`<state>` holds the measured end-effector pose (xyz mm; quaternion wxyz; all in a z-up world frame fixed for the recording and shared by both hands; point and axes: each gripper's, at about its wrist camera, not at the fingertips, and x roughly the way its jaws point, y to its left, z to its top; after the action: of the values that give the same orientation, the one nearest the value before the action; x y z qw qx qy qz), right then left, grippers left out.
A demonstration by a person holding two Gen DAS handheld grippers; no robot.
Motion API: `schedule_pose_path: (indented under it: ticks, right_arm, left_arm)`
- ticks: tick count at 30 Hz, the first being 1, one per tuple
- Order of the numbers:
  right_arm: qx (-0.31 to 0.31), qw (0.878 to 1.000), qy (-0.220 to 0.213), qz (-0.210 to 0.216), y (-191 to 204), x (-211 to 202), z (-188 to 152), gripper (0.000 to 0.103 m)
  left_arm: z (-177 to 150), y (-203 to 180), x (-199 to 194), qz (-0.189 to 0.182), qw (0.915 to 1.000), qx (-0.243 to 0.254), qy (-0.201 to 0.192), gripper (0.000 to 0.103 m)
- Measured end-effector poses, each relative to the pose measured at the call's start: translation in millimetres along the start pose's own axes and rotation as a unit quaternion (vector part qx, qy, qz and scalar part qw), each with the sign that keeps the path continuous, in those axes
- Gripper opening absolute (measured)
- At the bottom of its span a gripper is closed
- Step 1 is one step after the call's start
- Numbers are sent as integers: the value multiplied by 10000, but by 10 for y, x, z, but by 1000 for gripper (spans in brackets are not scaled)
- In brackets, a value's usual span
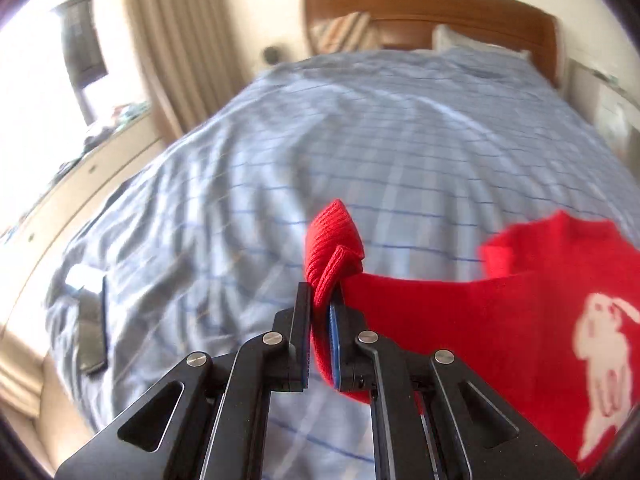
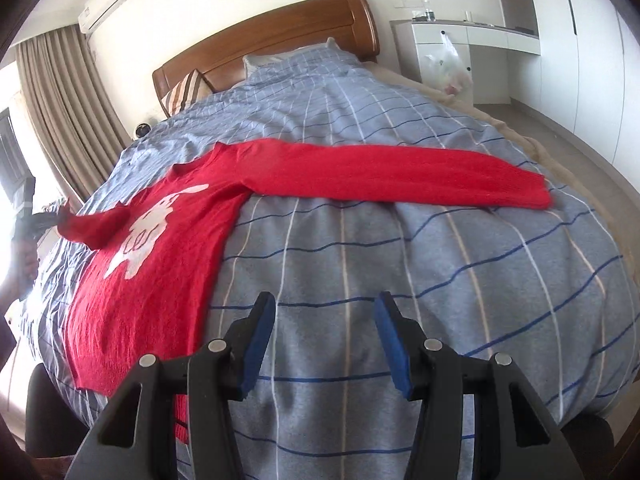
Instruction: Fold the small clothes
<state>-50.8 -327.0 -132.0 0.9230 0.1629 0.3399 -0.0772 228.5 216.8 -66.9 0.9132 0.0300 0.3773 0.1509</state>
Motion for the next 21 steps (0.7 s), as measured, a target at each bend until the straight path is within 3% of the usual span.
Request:
schedule_pose_path:
  ticks: [3,5,10,21]
  right_arm:
    - [-86,10000,36,-10,89,63,-44,52]
    - [-176,9998,99,-68,131,104,-82,52]
    - [-267,9989,290,-262,133,230,-166,52]
    - [-154,9978,397,-516,-6,329,-249,53]
  left_arm:
    - [-207,547,248,921,9946,-432,217,6]
    - [-364,779,410,1052,9903,-761,499,6]
    - [-735,869,699,1083,9830,-1074,1025,5]
    - [-870,867,840,982,9853,-1073,892,6]
